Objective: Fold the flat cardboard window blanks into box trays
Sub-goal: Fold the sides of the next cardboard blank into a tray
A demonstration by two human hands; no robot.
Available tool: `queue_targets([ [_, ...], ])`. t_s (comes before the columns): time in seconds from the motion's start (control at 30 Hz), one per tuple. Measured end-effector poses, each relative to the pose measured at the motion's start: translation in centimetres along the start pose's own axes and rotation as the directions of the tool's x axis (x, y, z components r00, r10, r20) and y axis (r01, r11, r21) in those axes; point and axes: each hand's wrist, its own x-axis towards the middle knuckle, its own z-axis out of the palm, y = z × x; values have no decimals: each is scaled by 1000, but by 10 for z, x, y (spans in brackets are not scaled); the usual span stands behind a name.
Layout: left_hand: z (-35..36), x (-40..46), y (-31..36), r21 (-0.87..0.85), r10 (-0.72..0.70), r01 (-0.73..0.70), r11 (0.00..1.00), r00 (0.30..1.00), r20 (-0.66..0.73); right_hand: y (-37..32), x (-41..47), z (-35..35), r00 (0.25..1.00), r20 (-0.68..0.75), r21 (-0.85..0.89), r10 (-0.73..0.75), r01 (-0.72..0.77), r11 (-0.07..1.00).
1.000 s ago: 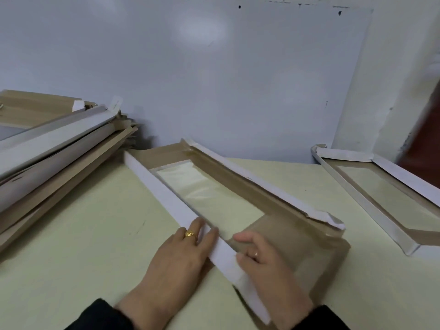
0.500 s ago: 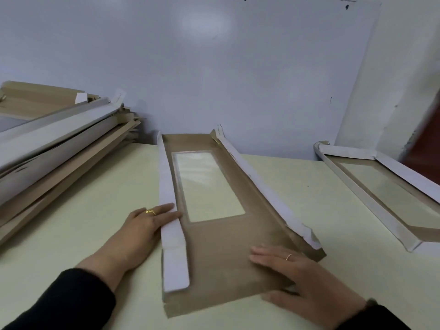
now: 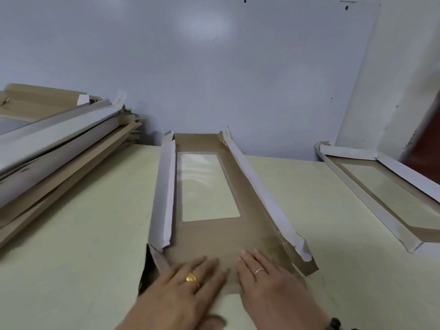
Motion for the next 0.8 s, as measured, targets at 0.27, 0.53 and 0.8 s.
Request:
queue_targets([
  [0.27,-6,-18,-37,-51,-64,69,996,995,82,11,-5,-12,984,78,209,-163,144,967],
  [0.53,-4,-39,-72,-408,-301,233,883,947,-111,47,-6,-20,987,149,600,-63,-40,799],
  [0.8,-12,-23,-58,-327,-484,430,842,869,-105,38,4,-10,938,103,533,332,-334,778],
])
